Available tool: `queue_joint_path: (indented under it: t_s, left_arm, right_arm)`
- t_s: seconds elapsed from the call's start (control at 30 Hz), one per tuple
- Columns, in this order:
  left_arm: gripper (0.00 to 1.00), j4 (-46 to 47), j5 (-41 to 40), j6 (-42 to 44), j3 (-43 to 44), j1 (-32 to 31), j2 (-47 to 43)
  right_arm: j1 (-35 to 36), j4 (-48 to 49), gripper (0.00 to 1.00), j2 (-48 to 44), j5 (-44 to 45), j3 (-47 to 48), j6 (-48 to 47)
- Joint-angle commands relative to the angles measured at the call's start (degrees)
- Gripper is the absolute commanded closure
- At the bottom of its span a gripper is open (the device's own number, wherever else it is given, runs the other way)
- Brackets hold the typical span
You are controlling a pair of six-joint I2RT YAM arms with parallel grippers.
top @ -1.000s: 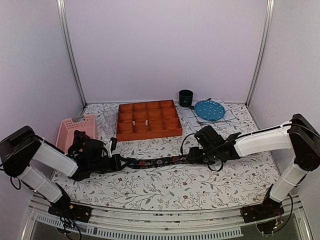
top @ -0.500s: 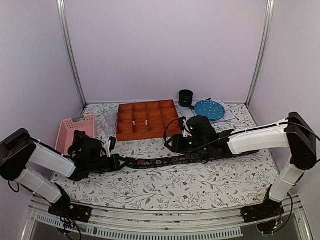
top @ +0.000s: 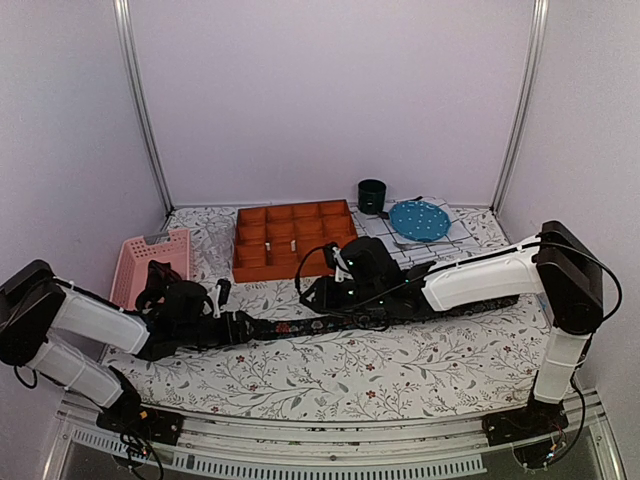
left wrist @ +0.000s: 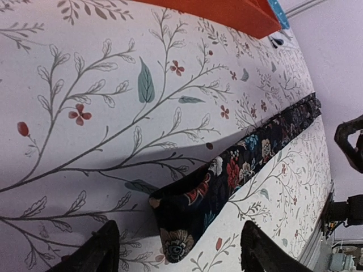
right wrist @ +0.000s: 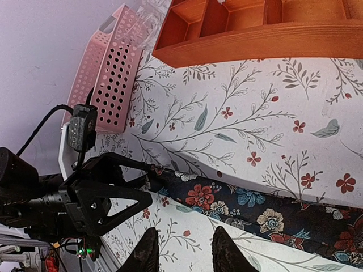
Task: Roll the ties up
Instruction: Adjust the tie at the center of the board.
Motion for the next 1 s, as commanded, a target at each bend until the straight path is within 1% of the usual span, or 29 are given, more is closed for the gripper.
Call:
queue_joint_path:
  t_s: [0.0, 0.1, 0.23, 0.27, 0.3, 0.33, 0.43, 0.5, 0.73, 0.87, 0.97]
  left_arm:
    - [0.25, -5.85, 0.15, -3.22, 1.85, -0.23, -1.91]
    - [0.22, -7.81, 0.12, -3.91, 3.35, -0.25, -3.56]
    - [0.19, -13.21, -2.48, -3.4, 4.31, -0.34, -9.58]
    - [0.15, -14.8, -3.7, -3.48, 4.07, -0.41, -11.3]
    - [0.02, -16.5, -5.06, -3.65, 3.89, -0.42, -13.03]
    - [0.0, -18.23, -6.27, -3.82, 3.75, -0.43, -14.42]
    - [0.0, -22.24, -9.91, -4.21, 4.02, -0.38, -17.54]
    - [0.0, -22.87, -11.11, -4.86, 3.94, -0.41, -19.08]
    - [0.0, -25.69, -16.09, -5.51, 4.96, -0.34, -20.58]
    - [0.0, -24.9, -15.56, -4.5, 5.47, -0.33, -20.45]
    - [0.0, -29.3, -16.35, -4.54, 7.59, -0.31, -20.19]
  right_arm:
    - [0.3, -1.94, 0.68, 1.87, 2.16, 1.15, -0.4]
    - [0.43, -2.49, 0.67, 1.25, 2.77, 1.4, -0.68]
    - [1.39, -4.59, 0.65, 1.4, 4.35, 4.3, -1.54]
    - [1.82, -5.83, 0.64, 1.66, 4.95, 5.36, -2.3]
    - [2.22, -6.88, 0.64, 1.95, 5.27, 7.21, -2.73]
    - [2.69, -7.74, 0.63, 2.1, 5.96, 8.37, -3.42]
    - [3.5, -9.19, 0.62, 2.06, 7.54, 9.04, -4.92]
    - [3.52, -9.51, 0.62, 1.66, 7.64, 8.41, -4.59]
    - [3.48, -10.62, 0.6, -0.71, 9.43, 7.01, -5.34]
    - [3.46, -8.79, 0.6, -2.21, 10.57, 4.53, -5.71]
    - [3.43, -6.51, 0.59, -2.88, 10.62, 3.16, -5.83]
